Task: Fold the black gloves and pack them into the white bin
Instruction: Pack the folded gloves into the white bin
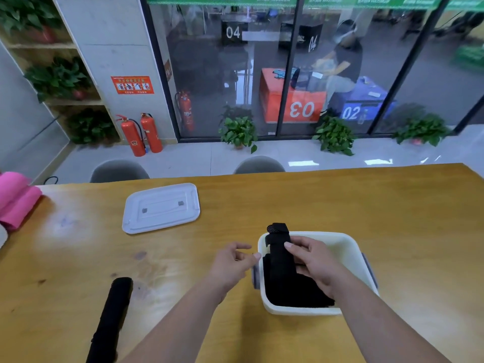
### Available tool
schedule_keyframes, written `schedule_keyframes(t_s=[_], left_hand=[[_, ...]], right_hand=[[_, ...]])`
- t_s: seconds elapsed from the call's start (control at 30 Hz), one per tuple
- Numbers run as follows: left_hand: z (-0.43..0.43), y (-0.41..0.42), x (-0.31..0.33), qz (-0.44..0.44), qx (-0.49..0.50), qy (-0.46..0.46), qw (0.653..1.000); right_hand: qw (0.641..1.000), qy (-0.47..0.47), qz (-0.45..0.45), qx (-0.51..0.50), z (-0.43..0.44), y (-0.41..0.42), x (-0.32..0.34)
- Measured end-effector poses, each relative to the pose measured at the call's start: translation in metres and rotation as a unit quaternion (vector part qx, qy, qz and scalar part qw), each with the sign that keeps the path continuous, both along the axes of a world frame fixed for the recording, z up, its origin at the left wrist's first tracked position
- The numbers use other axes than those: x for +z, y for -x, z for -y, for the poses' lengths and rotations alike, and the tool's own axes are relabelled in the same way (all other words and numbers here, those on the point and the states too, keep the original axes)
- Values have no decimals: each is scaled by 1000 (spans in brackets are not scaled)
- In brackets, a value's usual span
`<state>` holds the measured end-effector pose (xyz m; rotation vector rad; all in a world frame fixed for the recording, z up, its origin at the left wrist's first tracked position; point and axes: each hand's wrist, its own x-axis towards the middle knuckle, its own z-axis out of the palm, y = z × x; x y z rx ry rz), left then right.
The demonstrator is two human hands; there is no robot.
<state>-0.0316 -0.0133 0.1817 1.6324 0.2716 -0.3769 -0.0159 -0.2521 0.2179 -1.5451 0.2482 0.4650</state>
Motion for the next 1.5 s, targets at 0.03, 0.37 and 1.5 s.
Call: schedule_keyframes(t_s=[0.03, 0.37, 1.5], left_hand=[[2, -1, -4, -1, 2, -7, 1000], [17, -3, -28, 9, 6, -96, 995], [19, 4, -29, 19, 22, -152, 988]], right_hand=[[1000, 6, -4, -7, 8, 0, -1], [983, 164, -14, -77, 82, 0, -26], [840, 539, 2, 66, 65, -10, -67]])
